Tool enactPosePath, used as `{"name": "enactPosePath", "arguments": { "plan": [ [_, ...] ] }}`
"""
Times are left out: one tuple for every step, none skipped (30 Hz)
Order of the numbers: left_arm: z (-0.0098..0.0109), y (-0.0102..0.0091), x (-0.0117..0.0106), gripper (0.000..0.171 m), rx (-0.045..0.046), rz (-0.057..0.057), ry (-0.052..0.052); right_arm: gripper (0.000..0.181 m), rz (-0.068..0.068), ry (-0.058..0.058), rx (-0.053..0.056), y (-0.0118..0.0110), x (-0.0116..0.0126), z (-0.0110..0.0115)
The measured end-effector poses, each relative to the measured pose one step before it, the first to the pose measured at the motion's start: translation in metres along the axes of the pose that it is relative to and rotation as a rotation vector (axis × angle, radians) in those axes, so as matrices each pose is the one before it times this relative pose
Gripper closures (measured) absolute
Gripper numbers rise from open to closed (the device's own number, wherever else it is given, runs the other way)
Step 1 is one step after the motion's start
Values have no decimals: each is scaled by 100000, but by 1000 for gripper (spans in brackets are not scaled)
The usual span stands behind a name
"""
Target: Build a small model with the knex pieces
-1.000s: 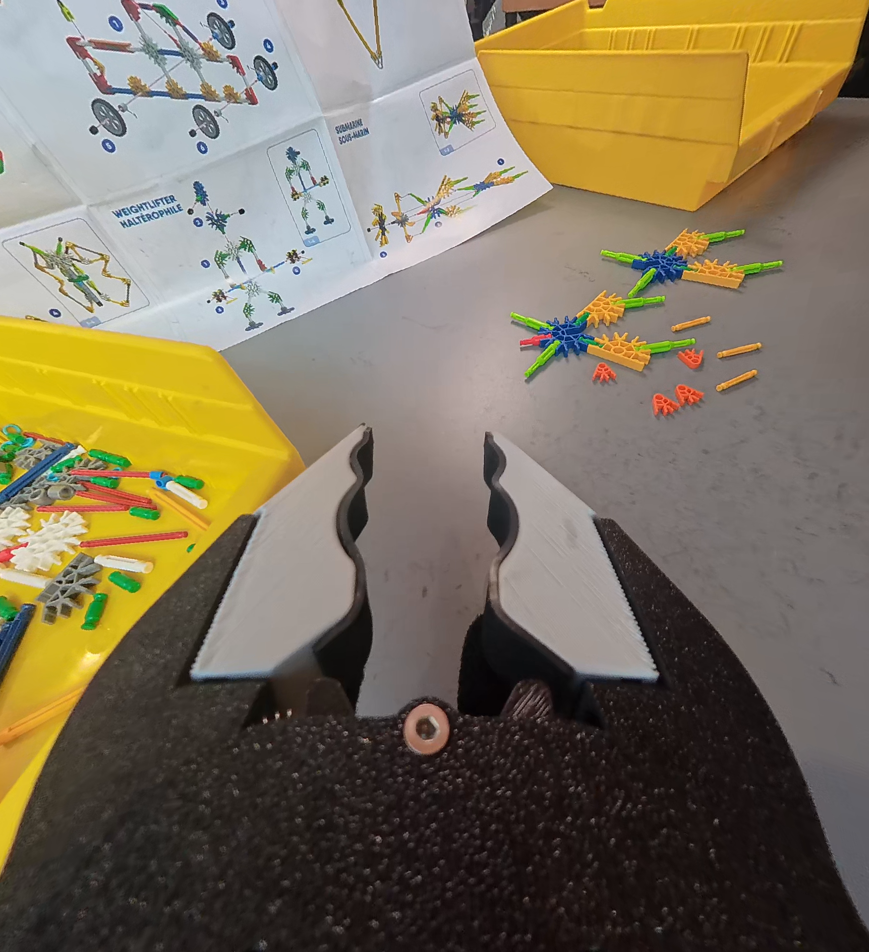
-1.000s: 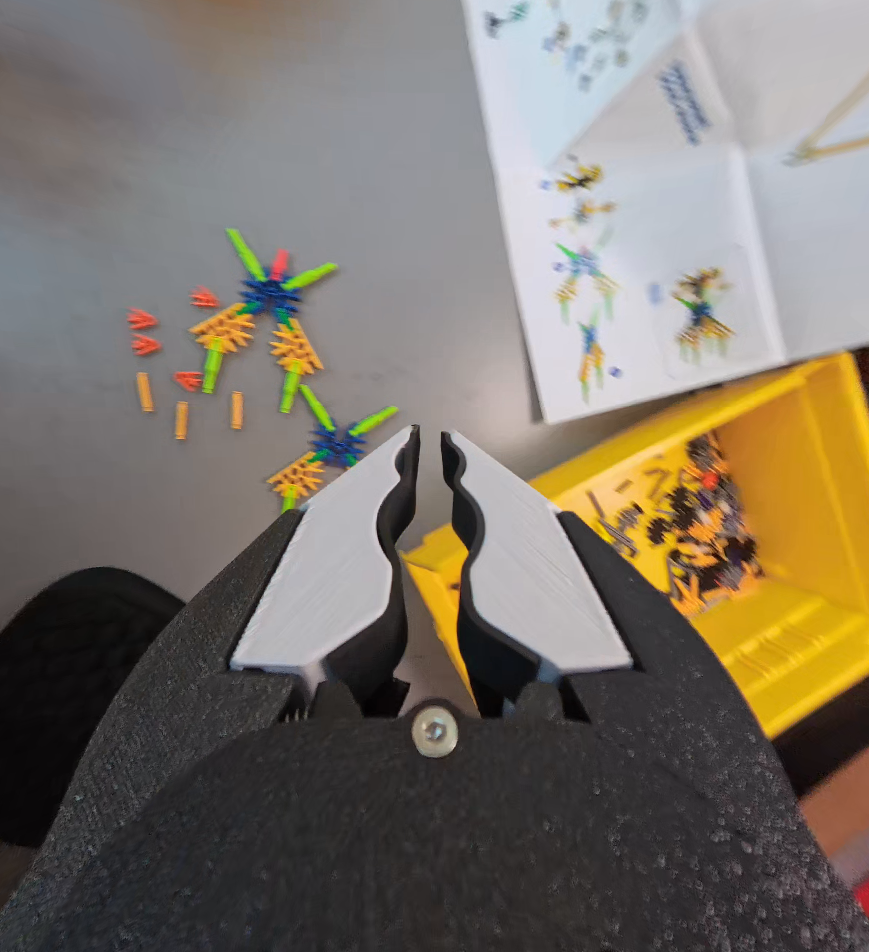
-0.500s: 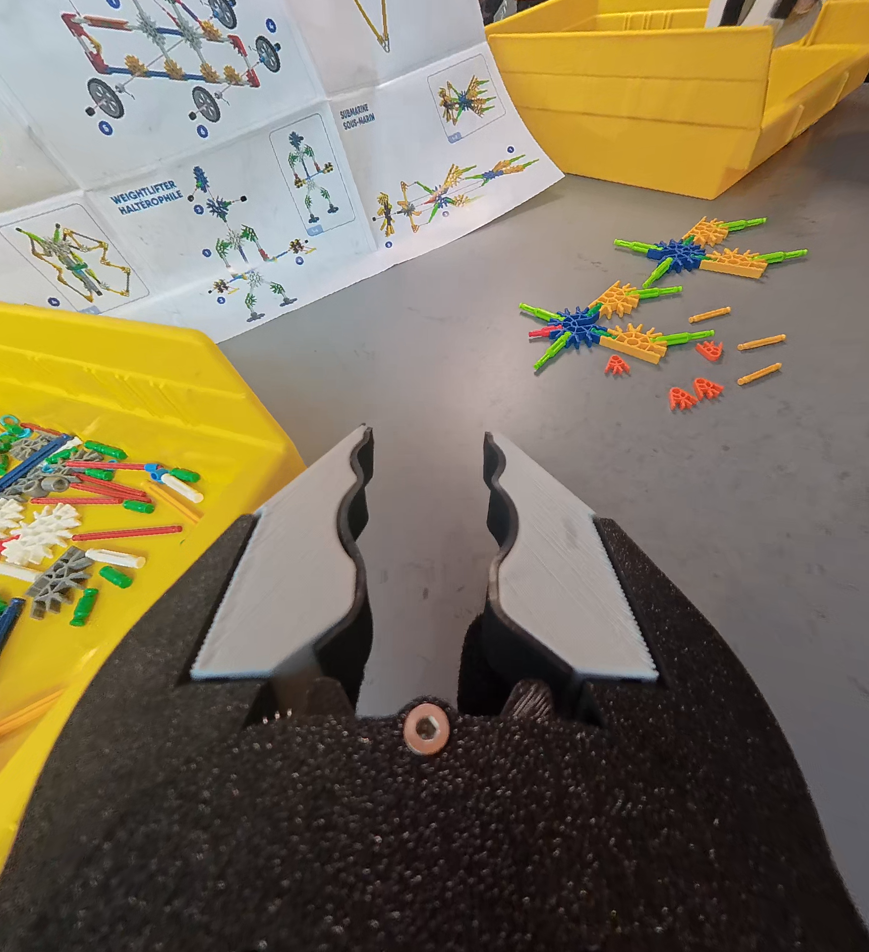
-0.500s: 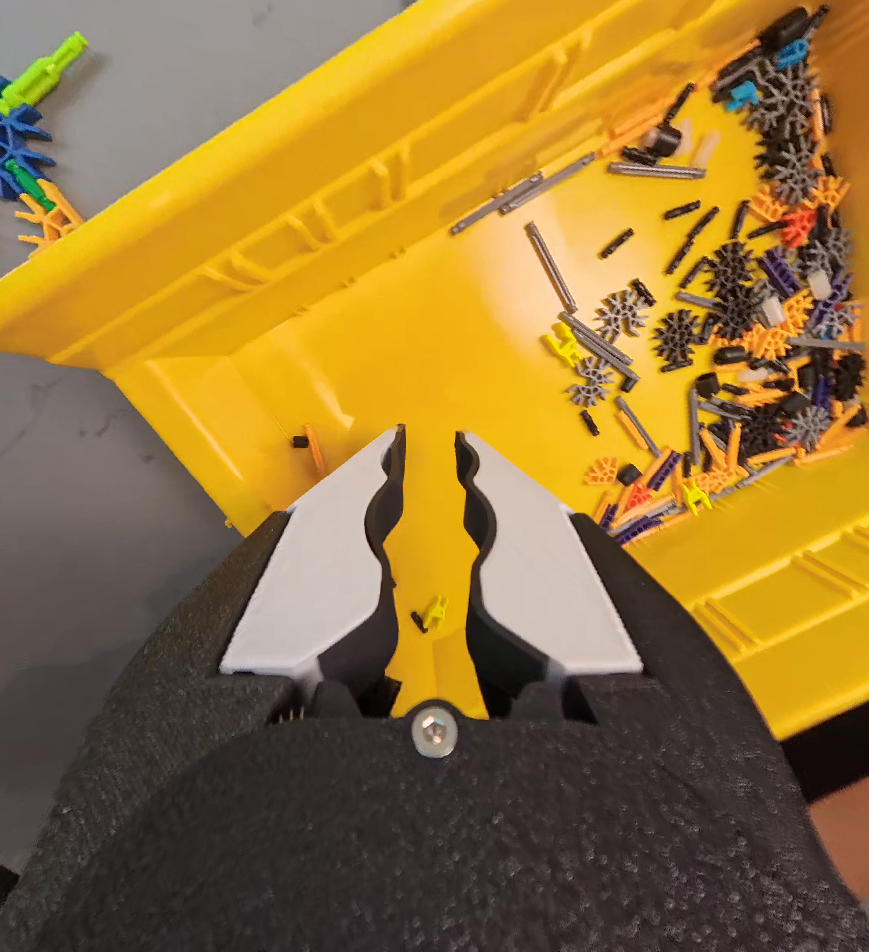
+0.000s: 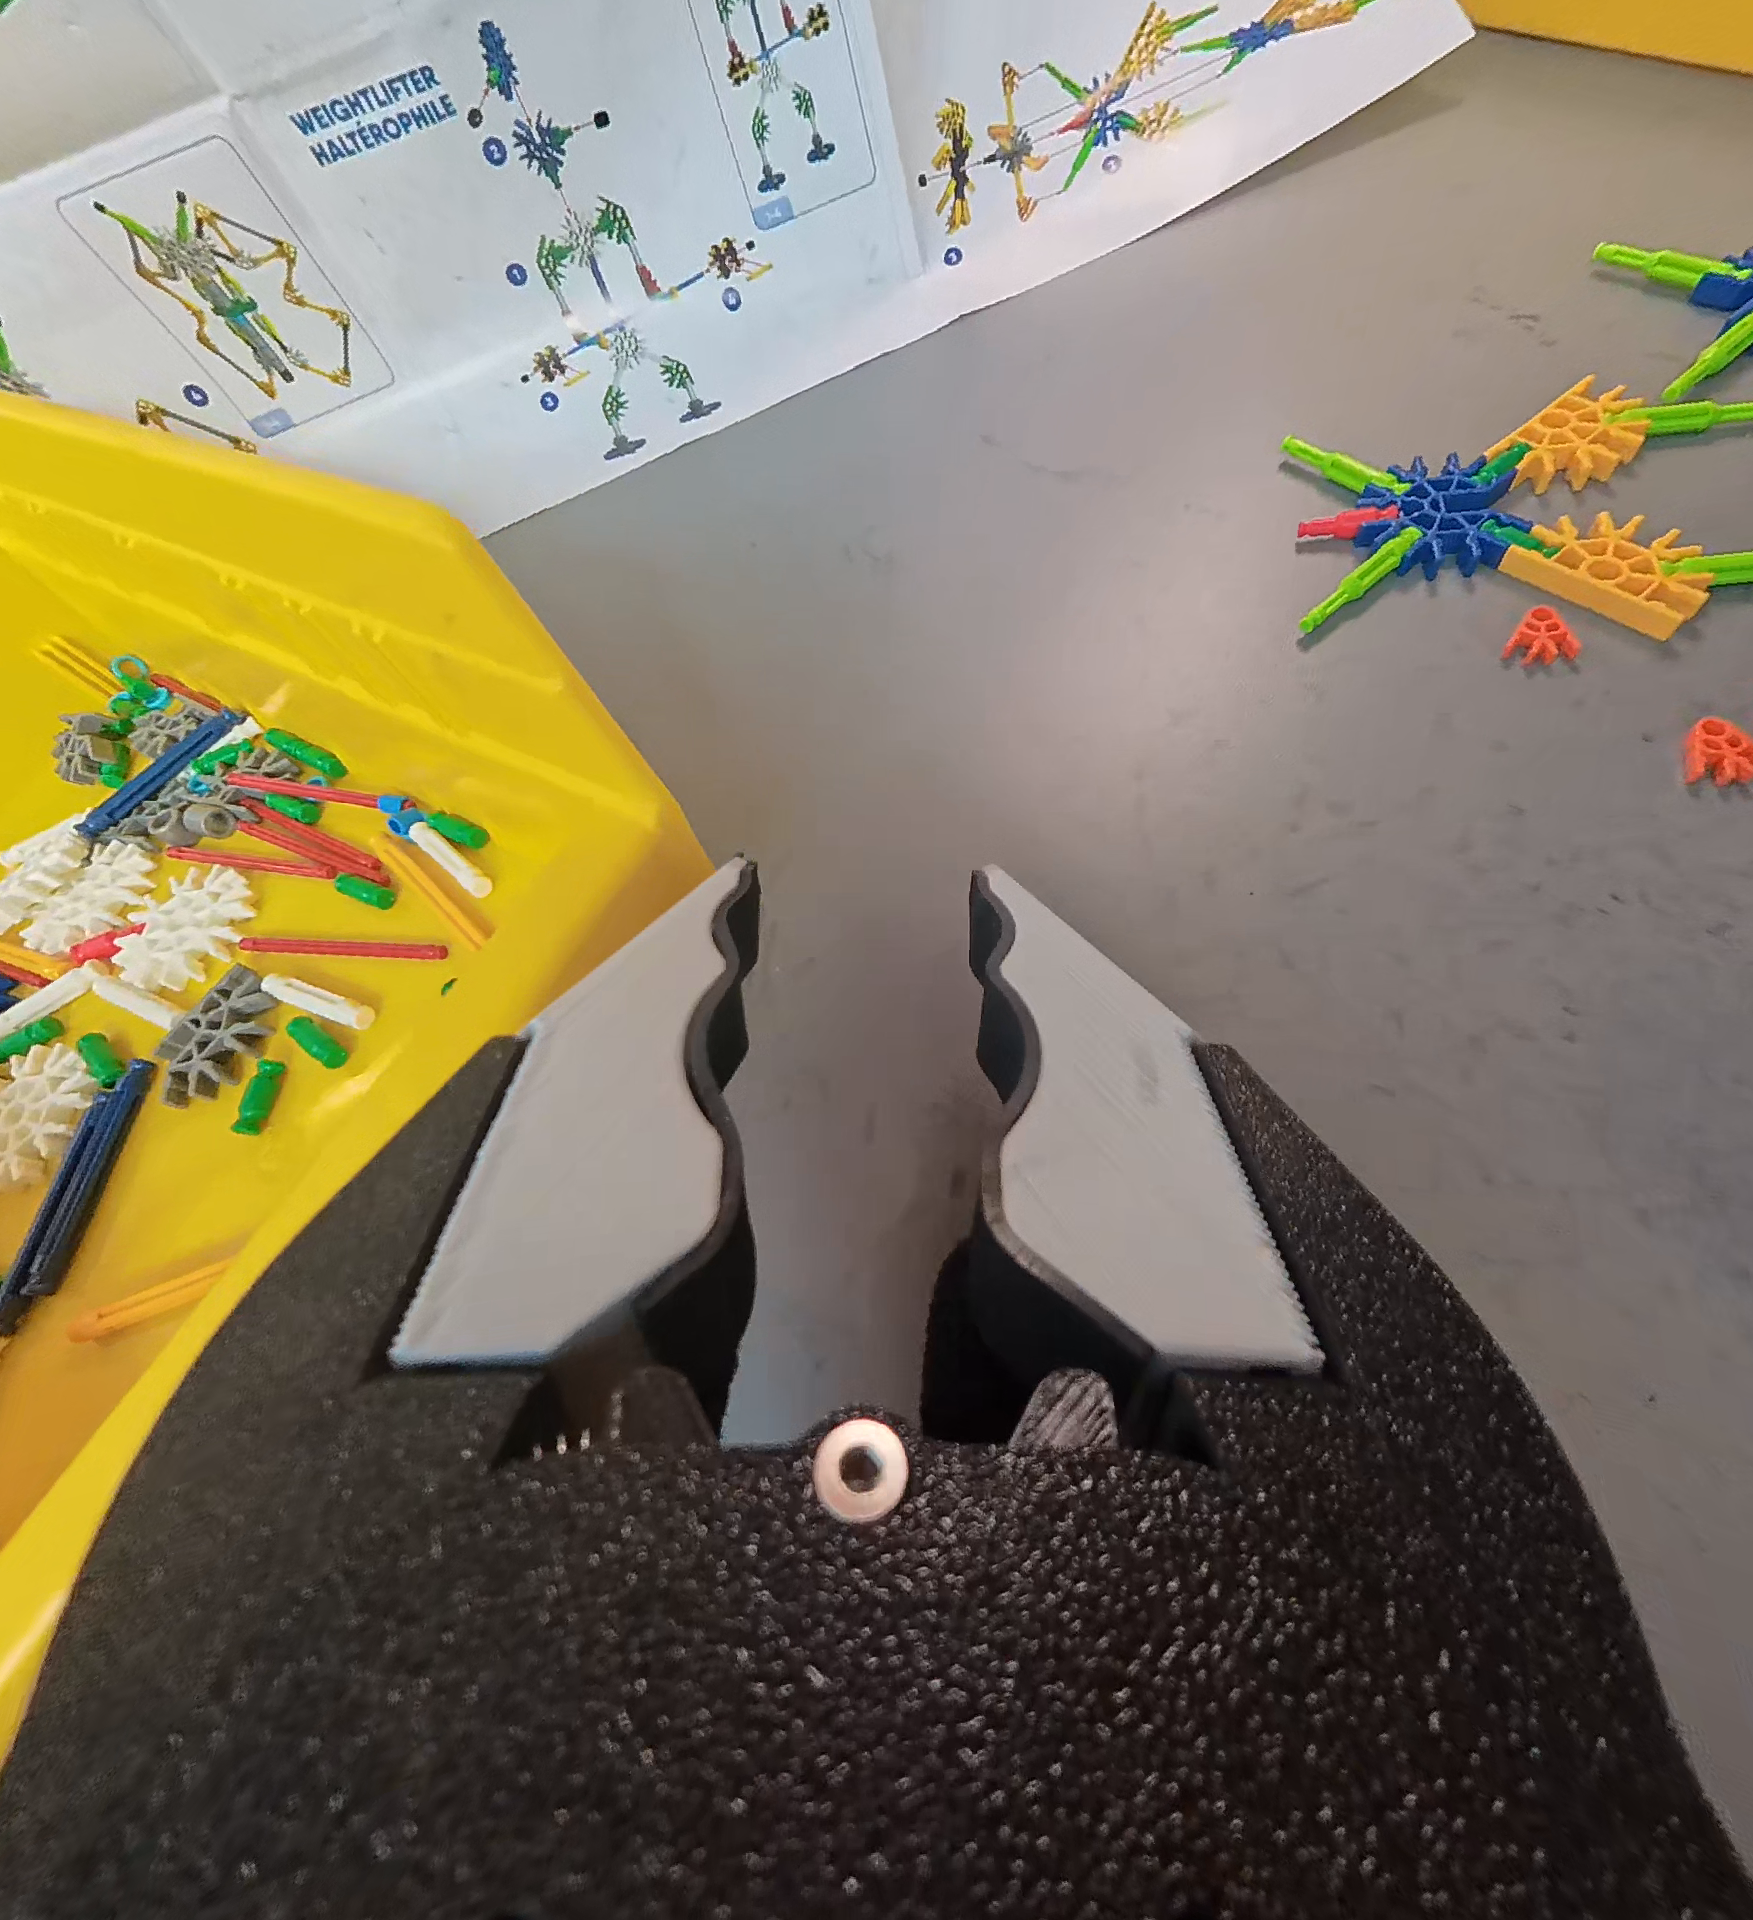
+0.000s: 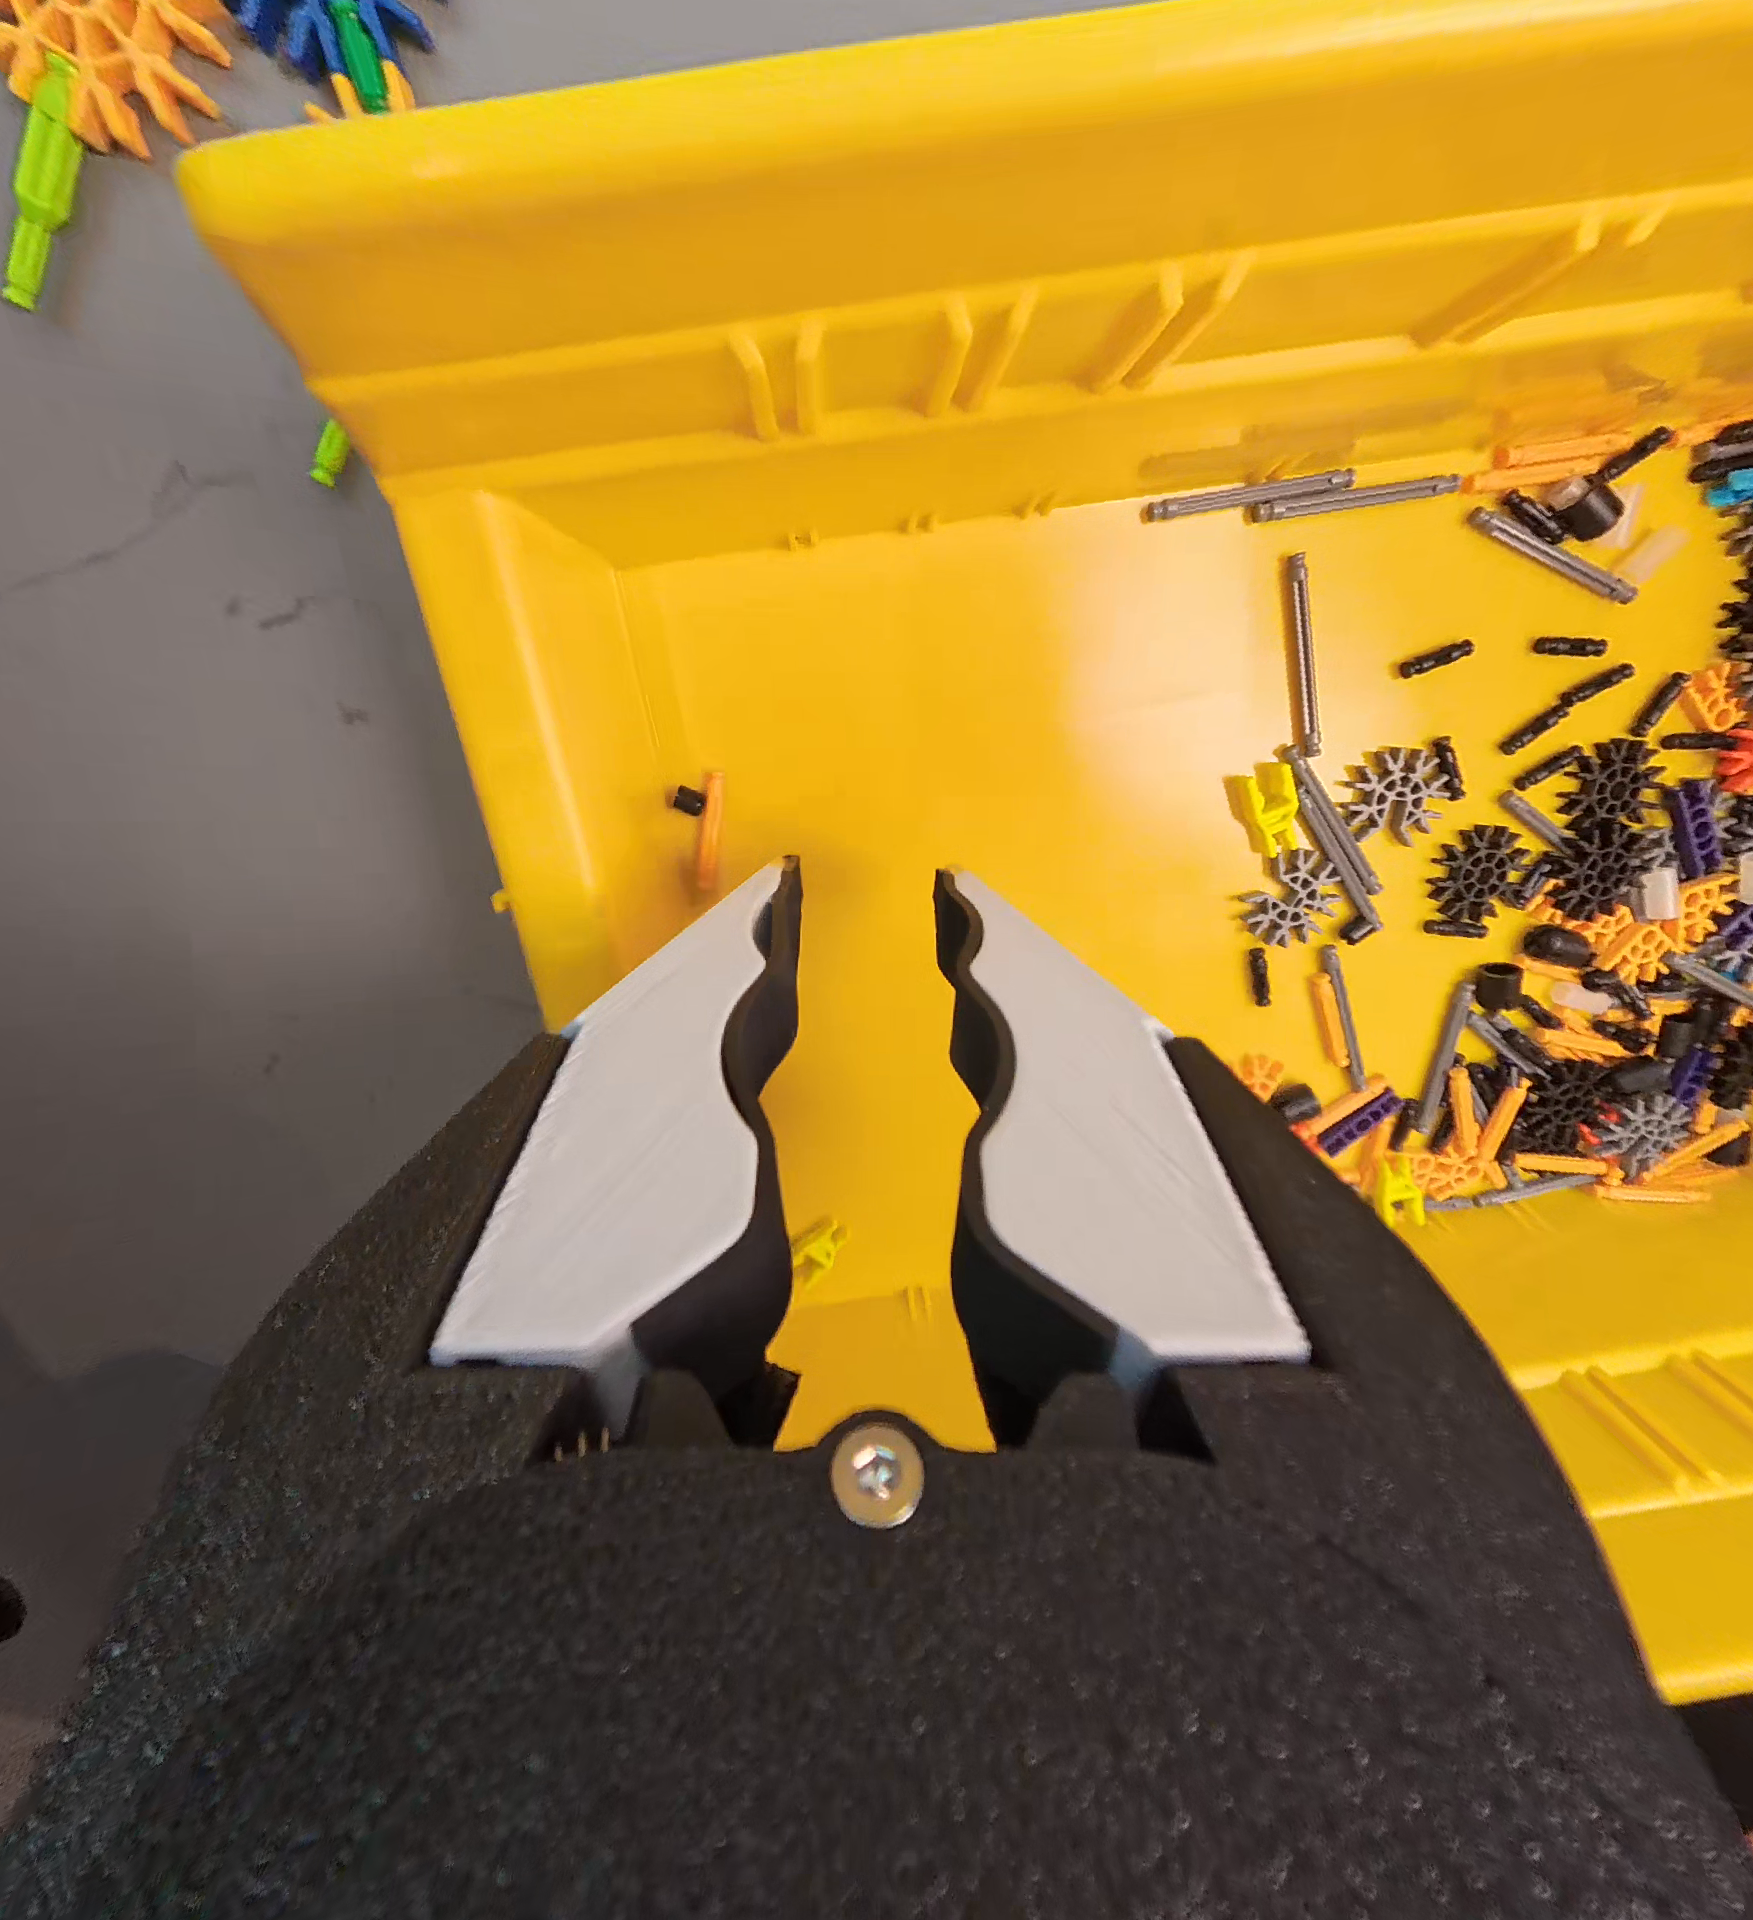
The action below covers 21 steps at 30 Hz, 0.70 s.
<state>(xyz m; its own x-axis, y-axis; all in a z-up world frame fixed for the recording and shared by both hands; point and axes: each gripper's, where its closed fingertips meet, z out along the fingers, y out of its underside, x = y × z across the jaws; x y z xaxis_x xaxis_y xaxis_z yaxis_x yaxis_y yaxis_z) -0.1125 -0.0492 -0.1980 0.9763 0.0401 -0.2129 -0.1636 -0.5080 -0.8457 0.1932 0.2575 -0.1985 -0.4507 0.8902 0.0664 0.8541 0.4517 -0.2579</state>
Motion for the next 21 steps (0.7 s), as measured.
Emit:
{"name": "enactPosePath", "arguments": {
  "plan": [
    [86, 122, 12, 131, -816, 37, 16, 157, 800, -1781, 2709, -83, -412, -652],
    [66, 101, 18, 131, -575, -17, 132, 154, 699, -2185, 3988, -258, -645, -791],
    [49, 64, 4, 131, -397, -106, 177, 149, 646, -4275, 3172, -174, -1157, -666],
    [49, 34, 21, 131, -203, -159, 292, 140, 416, -4996, 491, 176, -1478, -286],
    [49, 20, 10, 131, -155, -153, 305, 134, -697, -1967, -1938, 455, -1103, 227],
    [49, 7, 10, 131, -22, -116, 321, 131, -1353, 781, -3675, 660, -641, 701],
    [29, -35, 22, 131, 243, 1, 366, 131, -1144, 762, -5963, 926, -528, 1008],
    [-2, -81, -5, 131, 447, 3, 240, 139, -994, 4663, -6224, 869, 207, 995],
    [-45, -151, 18, 131, 904, 58, 355, 161, -1802, 10489, -4051, 422, 1251, 433],
    [-78, -171, 19, 132, 1065, -48, 342, 161, -803, 205, -1340, -4, -162, -90],
    [-110, -135, 9, 132, 1014, -225, 240, 162, -623, -1881, 1108, -308, -434, -493],
    [-146, -168, -16, 132, 1282, -201, 41, 162, -1173, -2796, 4122, -838, -720, -1009],
    [-180, -193, -9, 132, 1520, -115, 8, 163, -27, -4891, 5033, -1139, -1114, -1479],
    [-157, -180, -58, 132, 1381, -156, -238, 163, 1409, -4457, 3396, -969, -1039, -1533],
    [-104, -130, -77, 132, 995, -331, -301, 162, 978, 1946, -789, -234, 113, -966],
    [-65, -96, -89, 132, 657, -532, -223, 161, 631, 7537, -5544, 674, 1273, -223],
    [-79, -106, -90, 132, 738, -608, -112, 160, 419, 5074, -8170, 1310, 1121, 522],
    [-124, -152, -36, 132, 1137, -592, 260, 160, 176, -542, -5785, 906, 26, 783],
    [-176, -190, -11, 132, 1454, -540, 432, 161, -2614, -3560, 222, -235, -977, 406],
    [-188, -119, -19, 132, 1114, -489, 352, 162, -1313, -4089, 4479, -1084, -1215, -22],
    [-132, -22, -65, 132, 446, -631, 237, 161, 653, -1712, 2694, -821, -670, -7]
  ]
}}
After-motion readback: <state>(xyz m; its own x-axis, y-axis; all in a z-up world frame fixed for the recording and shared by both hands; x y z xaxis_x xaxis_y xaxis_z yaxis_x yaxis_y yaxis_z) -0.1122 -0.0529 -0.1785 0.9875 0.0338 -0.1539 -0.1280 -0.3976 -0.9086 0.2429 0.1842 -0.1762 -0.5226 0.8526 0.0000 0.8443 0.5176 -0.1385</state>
